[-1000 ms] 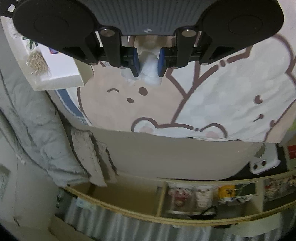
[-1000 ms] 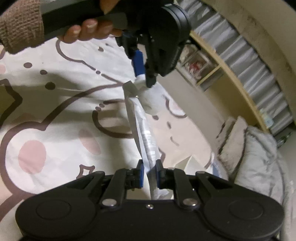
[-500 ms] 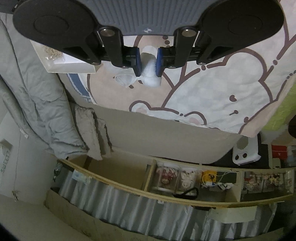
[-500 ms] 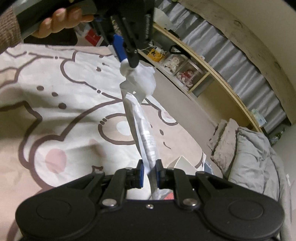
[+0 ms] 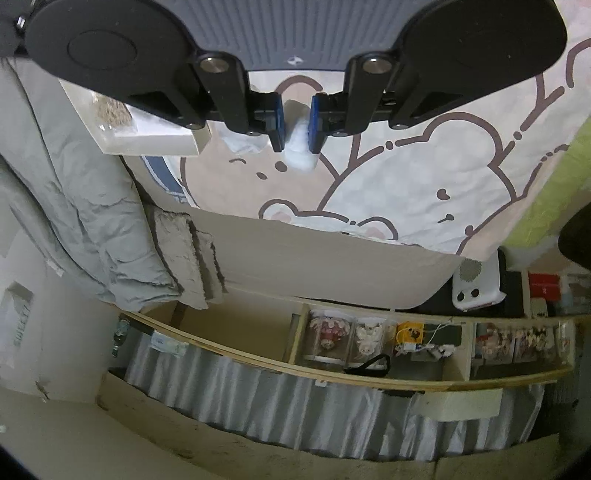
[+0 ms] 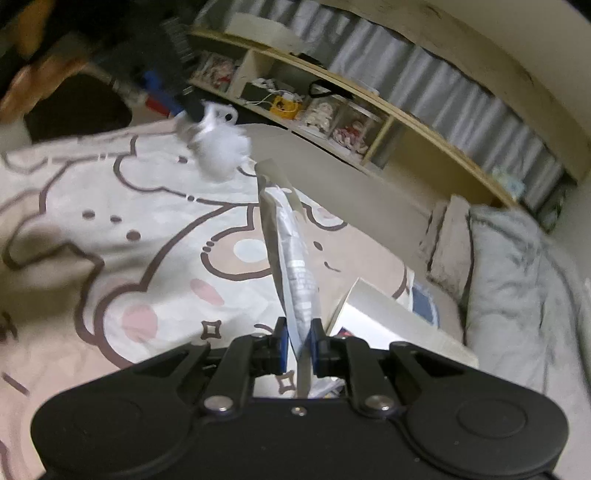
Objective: Organize objects
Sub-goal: 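Lift the cloth ball and grey pouch off the sheet, then carry the cloth ball and grey pouch over the white tray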
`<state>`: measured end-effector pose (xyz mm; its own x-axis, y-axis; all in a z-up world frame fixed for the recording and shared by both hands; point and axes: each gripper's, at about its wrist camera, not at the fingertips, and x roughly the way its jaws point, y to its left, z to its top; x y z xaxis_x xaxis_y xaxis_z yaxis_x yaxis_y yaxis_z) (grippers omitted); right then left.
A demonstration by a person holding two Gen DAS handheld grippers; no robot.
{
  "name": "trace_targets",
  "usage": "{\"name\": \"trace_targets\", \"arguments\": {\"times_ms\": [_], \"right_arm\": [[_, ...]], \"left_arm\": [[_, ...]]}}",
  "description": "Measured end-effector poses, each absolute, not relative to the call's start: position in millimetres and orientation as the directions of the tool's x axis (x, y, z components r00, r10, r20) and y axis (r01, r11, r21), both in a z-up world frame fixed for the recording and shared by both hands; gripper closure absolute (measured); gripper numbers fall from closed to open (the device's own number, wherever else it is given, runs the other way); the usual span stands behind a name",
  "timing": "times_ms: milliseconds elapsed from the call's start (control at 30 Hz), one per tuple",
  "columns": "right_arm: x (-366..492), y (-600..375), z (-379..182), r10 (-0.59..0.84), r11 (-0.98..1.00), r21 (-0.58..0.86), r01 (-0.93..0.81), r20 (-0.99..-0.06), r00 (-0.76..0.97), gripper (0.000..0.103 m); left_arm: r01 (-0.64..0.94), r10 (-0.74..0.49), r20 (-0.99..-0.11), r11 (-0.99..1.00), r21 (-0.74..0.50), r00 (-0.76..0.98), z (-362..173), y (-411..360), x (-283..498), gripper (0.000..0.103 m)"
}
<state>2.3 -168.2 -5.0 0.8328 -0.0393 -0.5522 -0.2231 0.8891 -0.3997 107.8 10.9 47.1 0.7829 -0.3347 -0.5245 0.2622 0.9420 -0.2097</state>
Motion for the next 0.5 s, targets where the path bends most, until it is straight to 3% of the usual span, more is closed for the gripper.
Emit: {"name": "trace_targets", "arguments": {"times_ms": [500], "right_arm": [[0,-268,28,0.054,0.992,-0.058,-0.116,-0.63,0.775,0.091]], "left_arm": [[0.381,-0.425,-0.478,0.904,-0.192,0.769,54,-34,81,0.089]]}}
